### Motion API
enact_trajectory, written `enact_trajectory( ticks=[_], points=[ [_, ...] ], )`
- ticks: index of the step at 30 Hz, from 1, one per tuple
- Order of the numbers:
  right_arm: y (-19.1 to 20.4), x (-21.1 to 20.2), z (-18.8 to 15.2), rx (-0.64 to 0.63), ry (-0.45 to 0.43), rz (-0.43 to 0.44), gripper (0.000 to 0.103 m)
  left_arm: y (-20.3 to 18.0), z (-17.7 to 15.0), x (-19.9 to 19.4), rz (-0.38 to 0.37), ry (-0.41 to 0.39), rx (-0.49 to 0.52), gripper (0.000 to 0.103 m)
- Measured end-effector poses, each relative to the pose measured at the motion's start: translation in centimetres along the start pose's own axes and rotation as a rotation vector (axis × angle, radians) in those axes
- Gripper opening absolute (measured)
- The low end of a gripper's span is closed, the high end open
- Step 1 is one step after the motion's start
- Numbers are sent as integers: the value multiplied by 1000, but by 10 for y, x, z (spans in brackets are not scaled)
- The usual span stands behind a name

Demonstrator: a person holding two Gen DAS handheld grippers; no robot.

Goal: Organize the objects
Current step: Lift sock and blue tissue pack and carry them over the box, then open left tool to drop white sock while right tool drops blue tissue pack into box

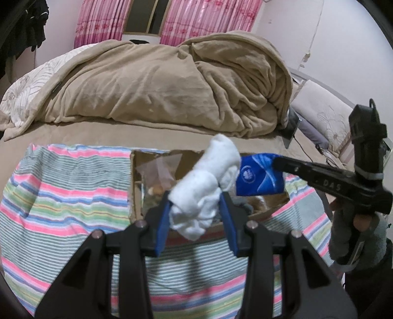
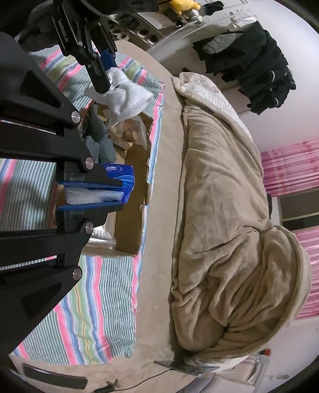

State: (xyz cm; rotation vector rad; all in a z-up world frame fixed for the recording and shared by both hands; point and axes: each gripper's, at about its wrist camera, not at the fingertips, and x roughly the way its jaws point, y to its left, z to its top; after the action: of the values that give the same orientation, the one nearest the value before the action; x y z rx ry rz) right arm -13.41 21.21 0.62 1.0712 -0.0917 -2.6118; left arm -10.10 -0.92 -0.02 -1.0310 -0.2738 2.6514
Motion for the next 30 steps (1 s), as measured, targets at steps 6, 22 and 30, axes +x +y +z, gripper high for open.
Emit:
enact_trajectory(
  ticks=[6, 22, 30],
  points=[
    [0, 26, 0, 7, 38, 1, 12, 5, 2, 8, -1, 2, -11, 40],
    [1, 87, -6, 8, 130, 7, 17, 2, 6, 26, 7, 30, -6, 40],
    [-10, 76, -5, 47, 92, 34, 43, -8, 13, 41, 14, 46, -10, 40]
  ],
)
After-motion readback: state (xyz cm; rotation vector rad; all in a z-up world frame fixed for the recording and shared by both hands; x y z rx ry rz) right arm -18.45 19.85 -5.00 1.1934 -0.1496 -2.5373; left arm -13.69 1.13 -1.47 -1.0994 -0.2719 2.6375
